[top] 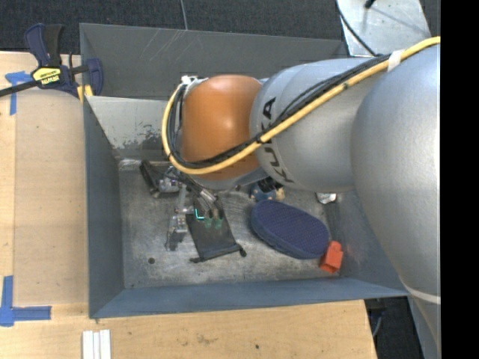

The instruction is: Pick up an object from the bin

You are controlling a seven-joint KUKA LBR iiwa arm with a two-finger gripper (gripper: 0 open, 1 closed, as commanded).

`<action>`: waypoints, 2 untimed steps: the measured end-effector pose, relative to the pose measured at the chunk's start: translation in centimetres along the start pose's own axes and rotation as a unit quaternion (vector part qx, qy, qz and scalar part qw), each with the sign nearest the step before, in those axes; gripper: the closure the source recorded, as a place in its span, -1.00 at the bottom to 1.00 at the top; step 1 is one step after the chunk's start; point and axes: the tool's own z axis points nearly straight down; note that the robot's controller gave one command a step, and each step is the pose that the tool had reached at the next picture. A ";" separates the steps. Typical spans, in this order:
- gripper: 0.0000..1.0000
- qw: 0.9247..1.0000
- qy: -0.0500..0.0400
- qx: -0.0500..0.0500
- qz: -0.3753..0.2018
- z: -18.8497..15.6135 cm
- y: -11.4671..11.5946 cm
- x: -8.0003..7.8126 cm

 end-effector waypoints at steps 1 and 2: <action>-1.00 0.998 -0.001 0.002 -0.055 5.2 -7.8 -0.4; -1.00 0.997 -0.008 -0.004 -0.079 7.2 -12.2 0.5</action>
Offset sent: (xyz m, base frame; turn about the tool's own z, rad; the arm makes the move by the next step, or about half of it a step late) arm 0.0041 -0.0726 -0.0499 -0.1151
